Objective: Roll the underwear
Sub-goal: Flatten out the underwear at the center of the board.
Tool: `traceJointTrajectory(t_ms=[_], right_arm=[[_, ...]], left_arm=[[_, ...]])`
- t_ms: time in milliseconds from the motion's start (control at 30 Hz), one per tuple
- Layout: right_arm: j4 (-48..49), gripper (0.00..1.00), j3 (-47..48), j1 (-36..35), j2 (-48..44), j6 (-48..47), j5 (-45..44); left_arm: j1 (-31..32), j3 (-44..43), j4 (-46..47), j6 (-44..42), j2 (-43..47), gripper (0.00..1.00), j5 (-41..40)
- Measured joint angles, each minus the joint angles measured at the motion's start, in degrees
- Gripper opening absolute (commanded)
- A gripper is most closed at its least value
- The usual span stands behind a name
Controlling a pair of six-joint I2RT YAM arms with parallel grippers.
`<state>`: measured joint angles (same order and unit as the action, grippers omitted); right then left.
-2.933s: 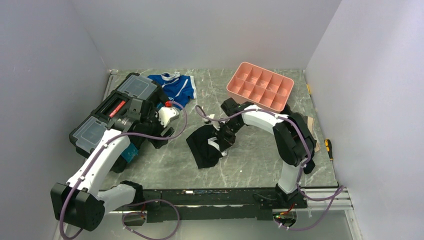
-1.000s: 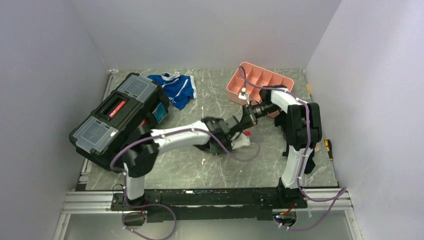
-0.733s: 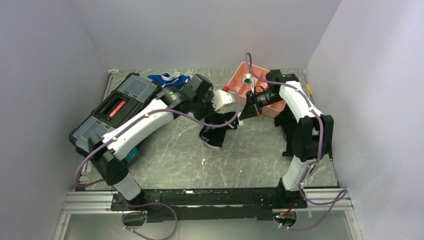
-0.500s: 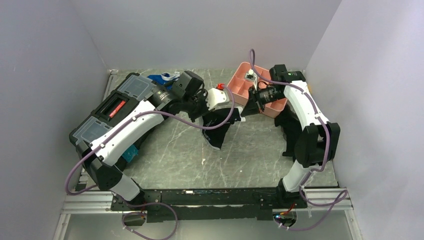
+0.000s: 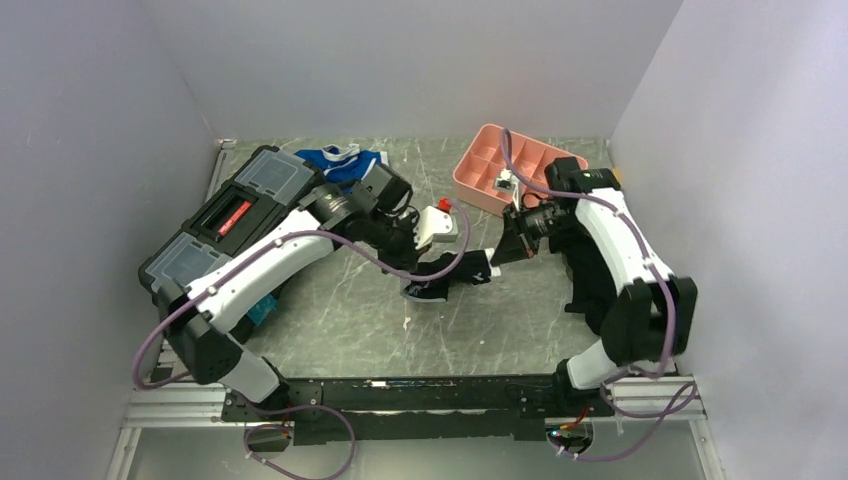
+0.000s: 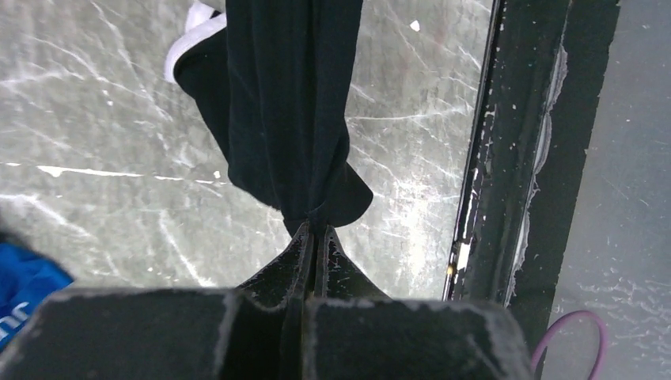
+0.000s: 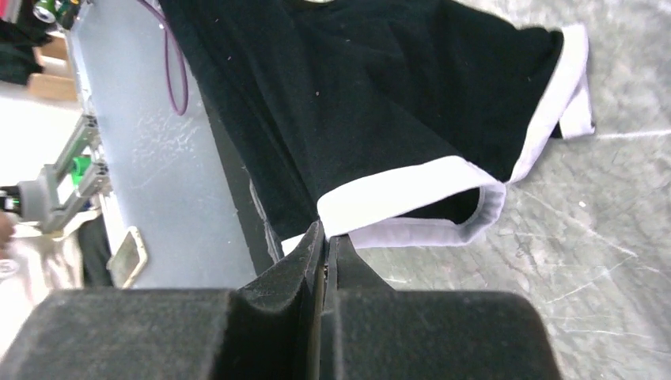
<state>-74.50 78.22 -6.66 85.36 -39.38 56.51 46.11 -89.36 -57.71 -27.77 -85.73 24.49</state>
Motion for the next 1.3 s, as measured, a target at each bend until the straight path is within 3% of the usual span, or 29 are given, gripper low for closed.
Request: traceJointTrajectory(t_ms=[200, 333, 433, 600, 1000, 1300], right_arm=[[1.92, 0.16, -0.02, 2.34, 19.15, 1.99, -0.07], [1.27, 0.38, 4.22, 5.27, 35.45, 1.86, 1.66], [0.90, 0.59, 8.52, 7.13, 41.86, 1.07, 2.84], [0.63, 0.69, 11.02, 8.41, 40.54, 0.02, 5.75], [7.34, 0.74, 4.83, 6.05, 25.05, -3.23, 4.39], [13.70, 0.77, 2.67, 0.44, 24.11, -6.97, -1.01]], left_arm=[[-3.61, -1.99, 0.24, 0.15, -13.60, 0.00, 4.26], [-7.96, -5.01, 1.09, 1.14, -25.22, 0.00, 7.13], [-10.69, -6.86, 1.55, 2.29, -30.40, 0.00, 8.61], [-13.38, -8.98, 2.32, 3.89, -33.00, 0.00, 10.32], [-13.75, -9.07, 4.24, 4.74, -33.16, 0.00, 13.53], [-13.75, -6.60, 4.55, 4.52, -32.74, 0.00, 15.30]])
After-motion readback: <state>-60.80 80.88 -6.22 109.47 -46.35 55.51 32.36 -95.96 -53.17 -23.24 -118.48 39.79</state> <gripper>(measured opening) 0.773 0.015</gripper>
